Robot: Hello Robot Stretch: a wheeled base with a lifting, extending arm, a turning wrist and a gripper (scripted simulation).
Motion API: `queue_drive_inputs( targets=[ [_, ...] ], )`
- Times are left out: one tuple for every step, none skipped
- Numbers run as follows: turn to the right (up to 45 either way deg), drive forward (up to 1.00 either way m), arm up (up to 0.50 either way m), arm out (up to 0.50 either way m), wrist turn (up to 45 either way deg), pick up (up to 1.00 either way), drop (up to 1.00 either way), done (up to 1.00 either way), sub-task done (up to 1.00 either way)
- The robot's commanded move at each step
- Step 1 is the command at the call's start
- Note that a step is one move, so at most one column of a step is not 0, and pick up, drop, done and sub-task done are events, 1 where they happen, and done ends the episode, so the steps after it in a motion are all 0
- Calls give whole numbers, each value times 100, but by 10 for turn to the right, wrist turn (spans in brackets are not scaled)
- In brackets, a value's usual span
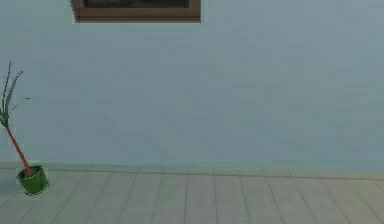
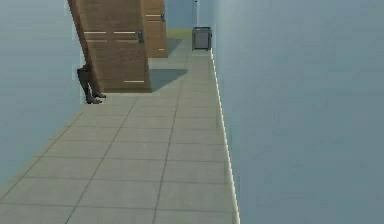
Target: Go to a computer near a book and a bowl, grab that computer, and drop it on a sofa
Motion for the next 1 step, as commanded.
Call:
queue_drive_inputs(
  targets=[
    [0,25,0,0,0,0,0,0,0]
  ],
)
